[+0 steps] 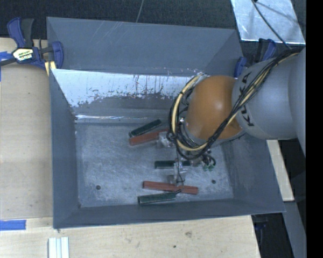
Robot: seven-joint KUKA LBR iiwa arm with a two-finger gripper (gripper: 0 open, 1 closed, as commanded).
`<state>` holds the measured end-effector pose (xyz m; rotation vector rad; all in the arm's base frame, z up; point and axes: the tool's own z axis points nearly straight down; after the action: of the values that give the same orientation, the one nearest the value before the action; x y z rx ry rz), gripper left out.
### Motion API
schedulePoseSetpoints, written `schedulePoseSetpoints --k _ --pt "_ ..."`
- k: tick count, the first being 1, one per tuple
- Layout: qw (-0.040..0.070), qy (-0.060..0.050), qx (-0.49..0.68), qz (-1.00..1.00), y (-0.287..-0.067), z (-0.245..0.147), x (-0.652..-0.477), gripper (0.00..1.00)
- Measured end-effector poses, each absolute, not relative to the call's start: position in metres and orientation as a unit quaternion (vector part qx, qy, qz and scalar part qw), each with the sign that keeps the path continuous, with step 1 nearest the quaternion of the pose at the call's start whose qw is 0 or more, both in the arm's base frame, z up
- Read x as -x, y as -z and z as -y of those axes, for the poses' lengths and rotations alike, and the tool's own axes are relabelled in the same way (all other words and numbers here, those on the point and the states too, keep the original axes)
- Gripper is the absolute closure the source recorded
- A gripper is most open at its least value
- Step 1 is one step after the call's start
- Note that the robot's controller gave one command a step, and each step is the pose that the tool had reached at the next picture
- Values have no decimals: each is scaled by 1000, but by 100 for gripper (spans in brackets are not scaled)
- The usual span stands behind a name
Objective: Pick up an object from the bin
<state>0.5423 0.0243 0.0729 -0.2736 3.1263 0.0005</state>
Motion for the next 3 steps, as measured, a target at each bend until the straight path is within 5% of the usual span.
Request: schedulePoseSetpoints --k 1,2,3 --pt "2 0 87 -996 -73 -24 -542 0" --pt "1 0 165 -986 -75 -12 -529 100" --pt "1 0 165 -986 -75 -12 -529 100"
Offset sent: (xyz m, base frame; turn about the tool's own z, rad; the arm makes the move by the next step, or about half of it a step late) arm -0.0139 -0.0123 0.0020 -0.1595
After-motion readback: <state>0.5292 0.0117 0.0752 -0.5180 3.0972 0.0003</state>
